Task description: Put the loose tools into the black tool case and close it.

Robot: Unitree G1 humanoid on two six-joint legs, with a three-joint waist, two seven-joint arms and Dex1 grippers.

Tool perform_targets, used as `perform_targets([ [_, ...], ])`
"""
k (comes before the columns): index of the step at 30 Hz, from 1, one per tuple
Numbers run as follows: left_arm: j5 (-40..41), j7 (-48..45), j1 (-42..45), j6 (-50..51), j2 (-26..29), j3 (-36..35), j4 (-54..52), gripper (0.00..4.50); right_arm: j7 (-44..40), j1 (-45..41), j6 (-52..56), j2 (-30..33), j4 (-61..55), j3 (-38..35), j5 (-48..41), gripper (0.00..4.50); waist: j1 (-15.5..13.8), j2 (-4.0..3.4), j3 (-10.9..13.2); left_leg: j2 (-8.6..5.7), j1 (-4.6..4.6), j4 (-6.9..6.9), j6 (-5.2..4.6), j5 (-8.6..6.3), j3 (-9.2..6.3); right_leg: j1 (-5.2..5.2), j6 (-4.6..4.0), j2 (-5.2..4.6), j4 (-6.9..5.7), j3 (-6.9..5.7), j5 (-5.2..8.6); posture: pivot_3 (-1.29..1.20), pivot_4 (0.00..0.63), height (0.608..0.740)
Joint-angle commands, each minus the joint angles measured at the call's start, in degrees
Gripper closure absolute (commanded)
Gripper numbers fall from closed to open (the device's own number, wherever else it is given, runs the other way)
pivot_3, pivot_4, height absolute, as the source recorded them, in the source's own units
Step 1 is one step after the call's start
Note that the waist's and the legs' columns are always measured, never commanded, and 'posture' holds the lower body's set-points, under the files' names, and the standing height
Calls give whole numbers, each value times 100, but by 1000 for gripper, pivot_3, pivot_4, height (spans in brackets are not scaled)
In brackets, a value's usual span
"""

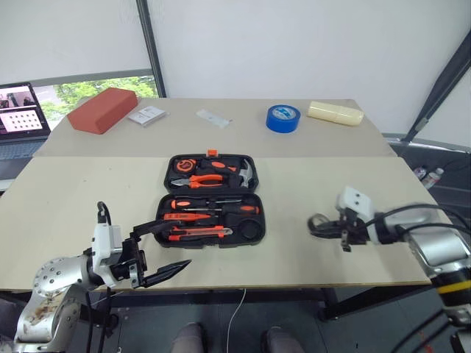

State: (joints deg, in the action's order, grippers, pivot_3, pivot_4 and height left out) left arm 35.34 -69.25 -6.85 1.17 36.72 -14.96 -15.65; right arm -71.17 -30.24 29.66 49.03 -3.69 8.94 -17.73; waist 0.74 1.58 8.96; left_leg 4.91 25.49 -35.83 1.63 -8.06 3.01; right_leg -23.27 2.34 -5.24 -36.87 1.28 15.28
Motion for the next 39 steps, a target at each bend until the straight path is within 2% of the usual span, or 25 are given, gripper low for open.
perform_targets([
  [1, 27, 96, -107, -163, -47, -185, -47, 0, -325, -551, 931, -141, -637, 579, -254, 4475, 0, 3, 1, 0, 0, 0, 0, 0, -1, 0, -1, 0, 0, 0, 0, 0, 150, 740],
  [4, 30, 180, -157, -161, -89, -184, -104, 0, -149, -946, 1004, -549, -530, 1019, -3, 4475, -19, 8, 4, 0, 1, 1, 1, -1, 1, 0, -41, -3, 2, -2, -19, 0, 150, 740],
  [11, 50, 308, -391, -240, -130, -243, -300, 0, 89, -1435, 837, -1323, 104, 1842, 664, 4475, -15, 9, 5, 1, 6, 0, 2, -1, 7, -11, -46, -5, 0, -2, -22, 0, 150, 740],
  [19, 38, 494, -557, -209, -118, -283, -457, 0, 20, -1832, 761, -1681, 648, 2007, 947, 4475, -5, 9, 5, 2, 5, 2, 2, -1, 10, -18, -46, -4, -11, -2, -23, 0, 150, 740],
  [25, 28, 559, -535, -165, -76, -247, -505, 0, -302, -2095, 845, -1642, 944, 2376, 1233, 4475, -7, 9, 5, 3, 7, 5, 2, -1, 12, -25, -47, -4, -13, -2, -23, 0, 150, 740],
  [33, 126, 599, -558, 25, 114, -420, -438, 0, -947, -2365, 886, -1459, 748, 2349, 1085, 1727, -9, 9, 5, 4, 19, 9, 2, -1, 18, -71, -46, -5, -15, -1, -23, 0, 150, 740],
  [37, 167, 844, -406, 262, 191, -583, -282, 0, -1156, -2658, 777, -1623, 943, 1864, 705, 385, -2, 9, 5, 5, 62, 7, 2, 2, 15, -92, -19, 0, -29, -1, -43, 0, 150, 740],
  [38, 168, 947, -335, 365, 227, -654, -172, 0, -1219, -2714, 708, -1636, 1080, 1674, 560, 79, 3, 9, 6, 6, 61, 6, 2, 2, 15, -91, -19, 1, -30, -1, -43, 0, 150, 740],
  [39, 150, 1077, -251, 459, 246, -726, -52, 0, -1207, -2766, 711, -1630, 1243, 1516, 485, 79, 4, 8, 6, 7, 62, 6, 2, 2, 14, -93, -21, 4, -31, -1, -44, 0, 150, 740],
])
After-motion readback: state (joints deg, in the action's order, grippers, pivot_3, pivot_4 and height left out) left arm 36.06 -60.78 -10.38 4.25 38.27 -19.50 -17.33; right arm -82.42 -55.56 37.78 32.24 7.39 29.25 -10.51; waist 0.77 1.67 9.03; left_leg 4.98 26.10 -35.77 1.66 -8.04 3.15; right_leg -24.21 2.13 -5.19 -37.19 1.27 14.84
